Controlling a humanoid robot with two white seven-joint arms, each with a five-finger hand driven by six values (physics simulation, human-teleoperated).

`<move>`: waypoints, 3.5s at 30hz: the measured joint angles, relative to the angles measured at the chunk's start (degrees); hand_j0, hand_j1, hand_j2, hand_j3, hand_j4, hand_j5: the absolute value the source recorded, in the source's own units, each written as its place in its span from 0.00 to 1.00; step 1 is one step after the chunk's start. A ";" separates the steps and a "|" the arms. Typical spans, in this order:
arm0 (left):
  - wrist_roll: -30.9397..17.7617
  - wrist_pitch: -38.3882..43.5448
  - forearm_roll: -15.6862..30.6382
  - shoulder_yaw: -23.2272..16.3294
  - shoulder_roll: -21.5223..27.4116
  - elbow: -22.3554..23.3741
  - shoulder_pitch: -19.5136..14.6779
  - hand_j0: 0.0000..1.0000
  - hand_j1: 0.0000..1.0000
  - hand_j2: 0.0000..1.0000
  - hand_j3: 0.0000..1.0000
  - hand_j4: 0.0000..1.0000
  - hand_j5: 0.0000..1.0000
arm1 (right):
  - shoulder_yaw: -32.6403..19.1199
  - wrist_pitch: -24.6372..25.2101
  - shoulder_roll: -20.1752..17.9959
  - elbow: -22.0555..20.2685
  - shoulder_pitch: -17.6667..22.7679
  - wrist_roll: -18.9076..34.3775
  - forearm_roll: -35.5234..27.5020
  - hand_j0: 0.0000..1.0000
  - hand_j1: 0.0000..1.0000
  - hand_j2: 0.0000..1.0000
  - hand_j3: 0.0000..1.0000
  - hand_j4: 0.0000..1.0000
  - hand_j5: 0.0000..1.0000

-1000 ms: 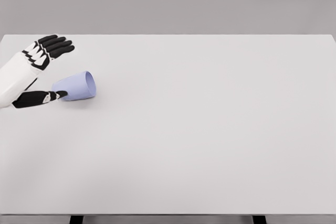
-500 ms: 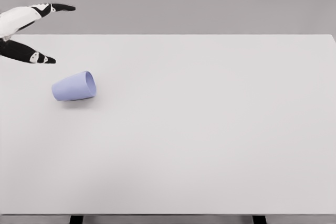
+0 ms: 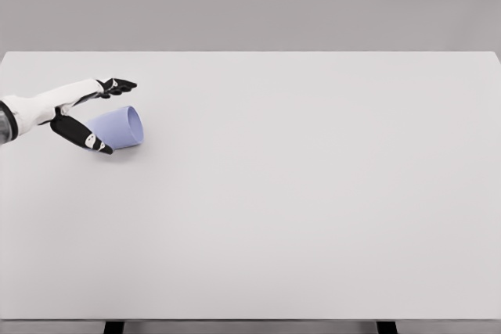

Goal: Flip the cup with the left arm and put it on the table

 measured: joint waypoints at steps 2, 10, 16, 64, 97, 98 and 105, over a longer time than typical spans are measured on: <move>-0.01 4.74 -0.10 -0.11 -0.24 0.02 -0.35 1.00 1.00 1.00 1.00 1.00 1.00 | 0.02 0.00 0.00 0.00 0.00 0.00 0.00 1.00 1.00 1.00 1.00 1.00 1.00; -0.01 12.20 -2.96 -0.17 -0.78 -0.05 -1.41 1.00 1.00 1.00 1.00 1.00 1.00 | 0.02 0.00 0.00 0.00 0.00 0.00 0.00 1.00 1.00 1.00 1.00 1.00 1.00; -0.01 12.75 -8.79 -0.71 -3.58 -0.20 -1.58 1.00 1.00 1.00 1.00 1.00 1.00 | 0.04 0.00 0.00 0.00 0.00 0.00 0.01 1.00 1.00 1.00 1.00 1.00 1.00; -0.02 13.31 -27.66 -6.10 -12.14 1.25 -1.93 1.00 1.00 1.00 1.00 1.00 1.00 | 0.02 0.00 0.00 0.00 0.00 0.00 0.00 1.00 1.00 1.00 1.00 1.00 1.00; -0.02 13.28 -28.62 -6.44 -13.20 6.20 -2.29 0.73 0.73 0.73 0.73 0.73 0.73 | 0.01 0.00 0.00 0.00 0.00 0.00 0.02 1.00 1.00 1.00 1.00 1.00 1.00; -0.02 13.30 -28.62 -6.43 -13.21 6.17 -2.29 0.73 0.73 0.73 0.73 0.73 0.73 | 0.01 0.00 0.00 0.00 0.00 0.00 0.02 1.00 1.00 1.00 1.00 1.00 1.00; -0.02 13.36 -28.24 -6.10 -13.11 5.29 -2.37 0.70 0.70 0.70 0.70 0.70 0.70 | 0.00 0.01 0.00 0.00 0.00 0.00 0.00 1.00 1.00 1.00 1.00 1.00 1.00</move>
